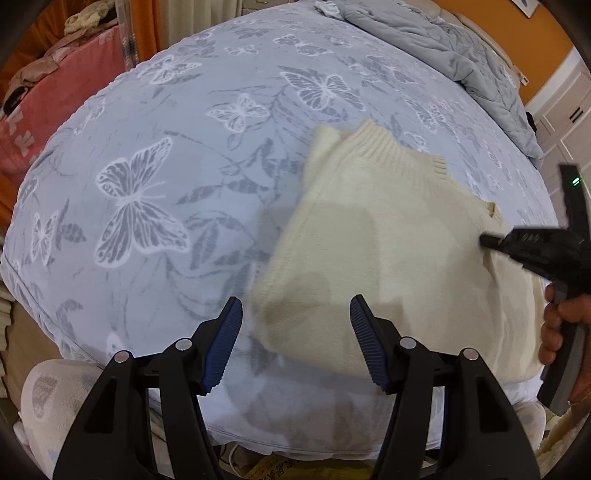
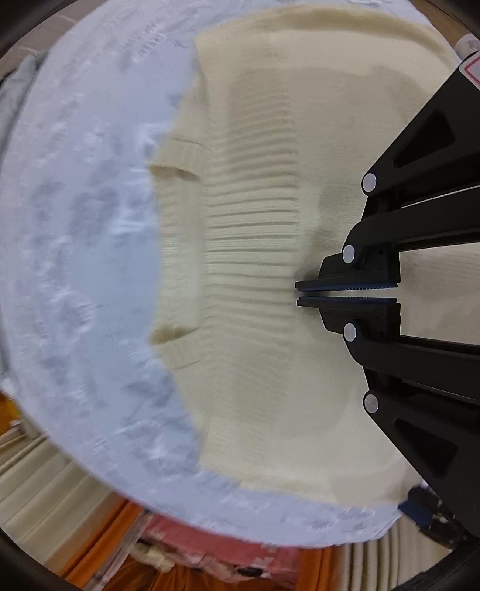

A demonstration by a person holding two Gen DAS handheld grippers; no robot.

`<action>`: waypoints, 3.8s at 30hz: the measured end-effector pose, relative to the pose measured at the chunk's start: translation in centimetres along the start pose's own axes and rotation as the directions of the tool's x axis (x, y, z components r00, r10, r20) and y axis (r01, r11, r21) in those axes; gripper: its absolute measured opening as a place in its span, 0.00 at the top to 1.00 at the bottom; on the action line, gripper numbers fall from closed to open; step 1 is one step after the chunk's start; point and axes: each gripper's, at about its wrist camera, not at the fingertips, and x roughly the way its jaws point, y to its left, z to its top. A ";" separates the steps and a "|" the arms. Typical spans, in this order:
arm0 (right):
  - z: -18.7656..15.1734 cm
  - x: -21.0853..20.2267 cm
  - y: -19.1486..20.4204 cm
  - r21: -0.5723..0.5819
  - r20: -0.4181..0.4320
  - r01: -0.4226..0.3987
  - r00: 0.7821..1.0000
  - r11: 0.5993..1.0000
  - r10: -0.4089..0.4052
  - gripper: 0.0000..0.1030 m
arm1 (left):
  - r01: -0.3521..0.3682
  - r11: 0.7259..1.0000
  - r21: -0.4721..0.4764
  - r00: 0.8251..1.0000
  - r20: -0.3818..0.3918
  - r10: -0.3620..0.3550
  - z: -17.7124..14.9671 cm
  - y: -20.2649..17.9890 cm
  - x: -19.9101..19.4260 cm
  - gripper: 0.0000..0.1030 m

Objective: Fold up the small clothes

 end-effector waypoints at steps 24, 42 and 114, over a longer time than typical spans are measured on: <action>-0.2 1.7 -1.5 -0.055 0.004 -0.050 0.999 0.997 0.051 1.00 | 0.266 0.914 -0.307 0.963 0.046 -0.265 0.8 -0.5 1.1 0.78; -16.8 -12.9 -26.7 0.320 0.313 -0.304 0.928 0.897 0.203 0.63 | 0.247 0.762 0.599 0.965 -0.080 -0.250 -9.6 -35.7 -1.8 0.81; -15.0 -14.3 -28.7 0.177 0.230 -0.384 0.911 0.906 0.341 0.52 | -0.038 0.842 0.538 0.997 -0.037 0.068 -12.9 -22.9 2.9 0.66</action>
